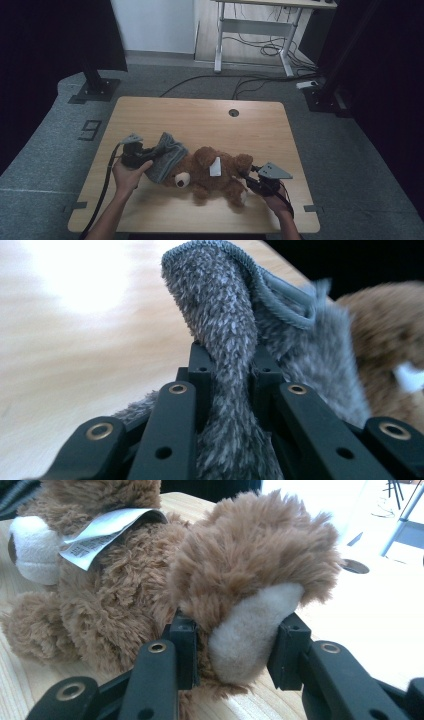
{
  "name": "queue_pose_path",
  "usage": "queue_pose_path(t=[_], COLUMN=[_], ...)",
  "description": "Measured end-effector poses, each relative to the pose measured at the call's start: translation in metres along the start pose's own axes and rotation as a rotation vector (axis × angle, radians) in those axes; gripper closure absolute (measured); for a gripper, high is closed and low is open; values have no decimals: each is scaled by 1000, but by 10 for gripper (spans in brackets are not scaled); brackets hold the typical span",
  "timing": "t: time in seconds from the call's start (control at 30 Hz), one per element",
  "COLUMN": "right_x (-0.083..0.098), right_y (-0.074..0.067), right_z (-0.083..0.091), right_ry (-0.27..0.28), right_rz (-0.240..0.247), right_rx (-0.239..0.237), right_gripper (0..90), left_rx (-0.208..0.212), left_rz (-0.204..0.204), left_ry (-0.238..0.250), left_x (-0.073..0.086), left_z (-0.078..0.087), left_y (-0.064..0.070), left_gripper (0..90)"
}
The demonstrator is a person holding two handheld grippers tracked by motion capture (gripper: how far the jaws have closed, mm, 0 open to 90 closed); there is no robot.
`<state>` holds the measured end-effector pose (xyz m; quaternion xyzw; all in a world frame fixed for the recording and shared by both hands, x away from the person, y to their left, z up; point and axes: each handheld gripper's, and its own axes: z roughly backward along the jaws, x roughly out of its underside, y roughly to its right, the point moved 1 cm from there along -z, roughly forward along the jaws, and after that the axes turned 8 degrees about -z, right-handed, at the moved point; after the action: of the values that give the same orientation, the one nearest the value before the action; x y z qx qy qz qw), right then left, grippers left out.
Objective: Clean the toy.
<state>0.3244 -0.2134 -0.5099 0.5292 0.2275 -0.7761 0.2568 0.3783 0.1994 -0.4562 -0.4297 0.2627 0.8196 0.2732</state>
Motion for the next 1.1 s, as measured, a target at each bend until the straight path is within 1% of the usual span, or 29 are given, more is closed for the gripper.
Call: queue_pose_path(t=[0.07, 0.13, 0.2, 0.27, 0.3, 0.4, 0.5, 0.6, 0.67, 0.73, 0.83, 0.87, 0.9, 0.97, 1.0, 1.03, 1.1], right_x=[0, 0, 0, 0, 0, 0, 0, -1, -3, -6, -18, -22, -28, -36, -40, -44, -52], right_y=[0, 0, 0, 0, 0, 1, 0, 0, 0, 0, -2, -3, -5, -6, -7, -8, -8], right_z=[-1, 0, 0, 0, 0, 0, 0, 1, 2, 6, 14, 18, 22, 28, 30, 30, 27], right_ry=[1, 1, 1, 4, 3, 6, 8, 15, 26, 35, 56, 68, 89, 119, 128, 127, 110], right_rz=[0, 1, 3, 3, 3, -1, -3, -26, -48, -78, -99, -103, -118, -147, -154, -151, -142], right_rx=[0, 0, -2, 0, -2, -6, -7, -9, -8, -20, -38, -47, -60, -89, -98, -96, -98], right_gripper=[622, 623, 622, 622, 621, 618, 599, 569, 513, 447, 371, 355, 337, 332, 329, 323, 320], left_rx=[10, 19, 22, 30, 24, 28, 39, 46, 50, 54, 66, 71, 72, 79, 82, 84, 88], left_rz=[-34, -55, -58, -56, -61, -63, -62, -72, -79, -91, -94, -98, -100, -102, -104, -105, -111], left_ry=[-7, -22, -43, -61, -71, -102, -92, -74, -61, -52, -36, -31, -29, -22, -20, -17, -13], left_x=[-11, -21, -25, -26, -24, -16, -8, 1, 7, 12, 19, 22, 23, 26, 28, 29, 32], left_z=[-8, -22, -34, -44, -47, -54, -53, -50, -48, -44, -38, -36, -34, -31, -29, -27, -25], left_y=[10, 18, 21, 23, 24, 23, 24, 29, 33, 37, 41, 43, 45, 48, 49, 51, 54], left_gripper=[766, 766, 766, 766, 766, 769, 773, 779, 782, 784, 785, 786, 786, 786, 786, 786, 786])
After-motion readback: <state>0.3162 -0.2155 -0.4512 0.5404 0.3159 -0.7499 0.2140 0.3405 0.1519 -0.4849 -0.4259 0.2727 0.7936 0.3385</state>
